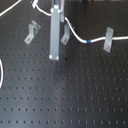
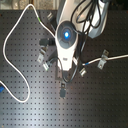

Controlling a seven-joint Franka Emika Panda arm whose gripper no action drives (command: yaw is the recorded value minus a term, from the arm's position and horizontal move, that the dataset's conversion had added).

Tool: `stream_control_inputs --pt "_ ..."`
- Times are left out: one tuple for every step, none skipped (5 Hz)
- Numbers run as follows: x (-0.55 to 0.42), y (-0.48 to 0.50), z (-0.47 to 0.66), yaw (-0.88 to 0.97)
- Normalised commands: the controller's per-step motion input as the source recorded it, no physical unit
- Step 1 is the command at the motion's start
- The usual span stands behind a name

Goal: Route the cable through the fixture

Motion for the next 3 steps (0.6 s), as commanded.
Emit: stream_control_inputs --pt "-0.134 0.459 0.11 -0.31" --pt "-0.029 0.531 0.20 -0.37" --pt "-0.048 -0.002 0.05 -0.37"
